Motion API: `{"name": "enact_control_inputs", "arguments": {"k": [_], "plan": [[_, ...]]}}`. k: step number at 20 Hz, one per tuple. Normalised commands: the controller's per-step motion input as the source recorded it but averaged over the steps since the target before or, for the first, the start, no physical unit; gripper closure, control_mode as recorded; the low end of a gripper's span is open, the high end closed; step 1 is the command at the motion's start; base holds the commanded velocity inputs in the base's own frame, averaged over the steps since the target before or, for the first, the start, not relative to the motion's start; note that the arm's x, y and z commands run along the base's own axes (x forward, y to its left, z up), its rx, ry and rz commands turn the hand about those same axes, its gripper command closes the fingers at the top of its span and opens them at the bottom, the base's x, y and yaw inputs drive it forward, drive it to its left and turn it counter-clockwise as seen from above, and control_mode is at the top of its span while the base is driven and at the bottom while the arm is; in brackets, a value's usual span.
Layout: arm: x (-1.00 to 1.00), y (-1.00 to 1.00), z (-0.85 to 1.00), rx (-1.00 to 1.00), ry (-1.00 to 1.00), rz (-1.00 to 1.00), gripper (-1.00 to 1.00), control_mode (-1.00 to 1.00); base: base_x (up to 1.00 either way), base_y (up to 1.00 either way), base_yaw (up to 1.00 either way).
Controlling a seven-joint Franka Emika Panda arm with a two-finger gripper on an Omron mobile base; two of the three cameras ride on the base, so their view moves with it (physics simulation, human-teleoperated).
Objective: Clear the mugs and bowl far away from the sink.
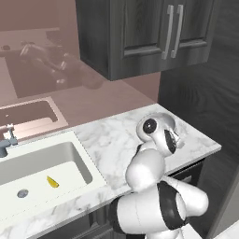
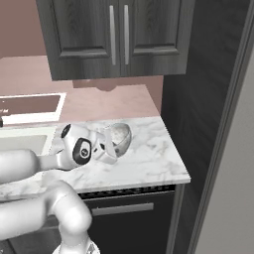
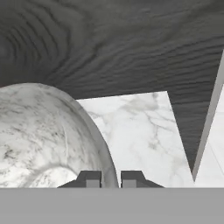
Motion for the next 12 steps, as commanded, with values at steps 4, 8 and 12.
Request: {"name": "enact_control_inputs", "arguments": {"k": [4,8,12], "plan": [[-0.49,0.00,0.47,0.24,0.00,0.00,1.00,-1.00,0.00,0.00,0.00],[-0.46,-0.05,0.47,0.32,0.00,0.01,1.00,-1.00,0.00,0.00,0.00],[-0.25,0.00,0.44,0.32,0.00,0.01,1.00,-1.00,0.00,0.00,0.00]]}}
